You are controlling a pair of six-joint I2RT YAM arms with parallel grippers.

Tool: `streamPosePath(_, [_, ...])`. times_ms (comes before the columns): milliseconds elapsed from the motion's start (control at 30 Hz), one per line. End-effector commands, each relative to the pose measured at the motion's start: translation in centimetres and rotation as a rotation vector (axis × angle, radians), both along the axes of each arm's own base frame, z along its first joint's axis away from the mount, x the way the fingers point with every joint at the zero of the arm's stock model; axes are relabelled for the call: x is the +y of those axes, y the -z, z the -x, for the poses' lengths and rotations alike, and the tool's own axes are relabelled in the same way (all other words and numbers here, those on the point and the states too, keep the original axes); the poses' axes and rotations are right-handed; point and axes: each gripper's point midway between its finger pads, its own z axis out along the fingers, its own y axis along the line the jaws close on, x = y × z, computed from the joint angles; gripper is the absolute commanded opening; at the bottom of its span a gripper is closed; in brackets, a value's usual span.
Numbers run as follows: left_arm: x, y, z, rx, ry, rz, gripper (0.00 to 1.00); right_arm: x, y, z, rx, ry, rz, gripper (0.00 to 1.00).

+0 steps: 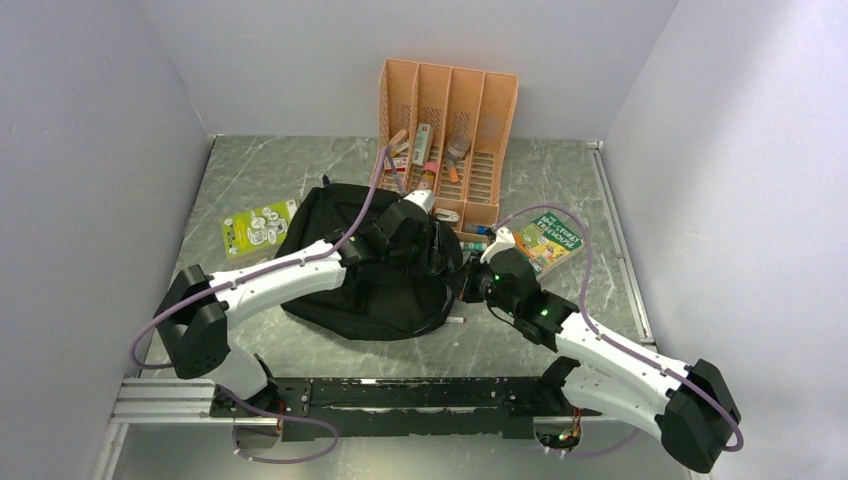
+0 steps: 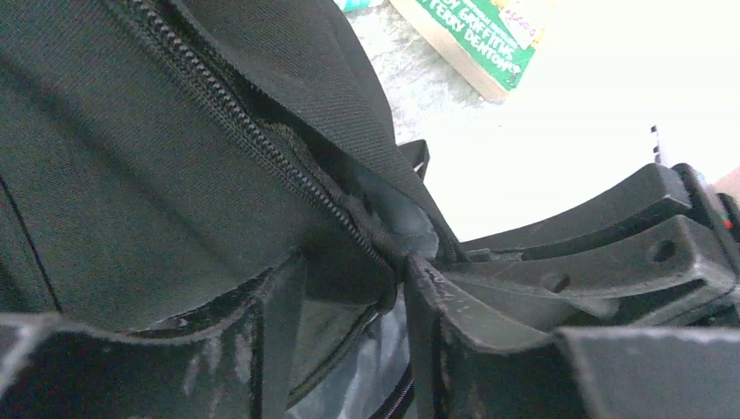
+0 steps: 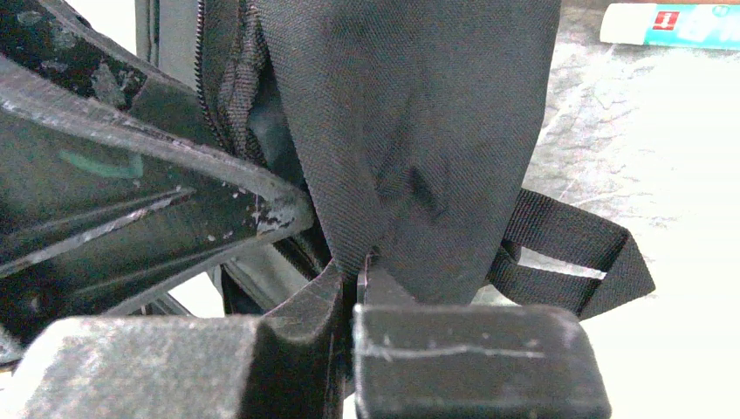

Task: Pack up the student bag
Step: Adjust the student bag at the center of the board.

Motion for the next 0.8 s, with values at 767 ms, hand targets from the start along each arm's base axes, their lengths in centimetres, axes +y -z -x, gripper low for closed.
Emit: streamPosePath(767, [14.2,-4.2,-7.5,-0.085,-0.091,-0.24,0.05,-3.2,1.0,-1.1,-0.017,0.115,0.156,0.0])
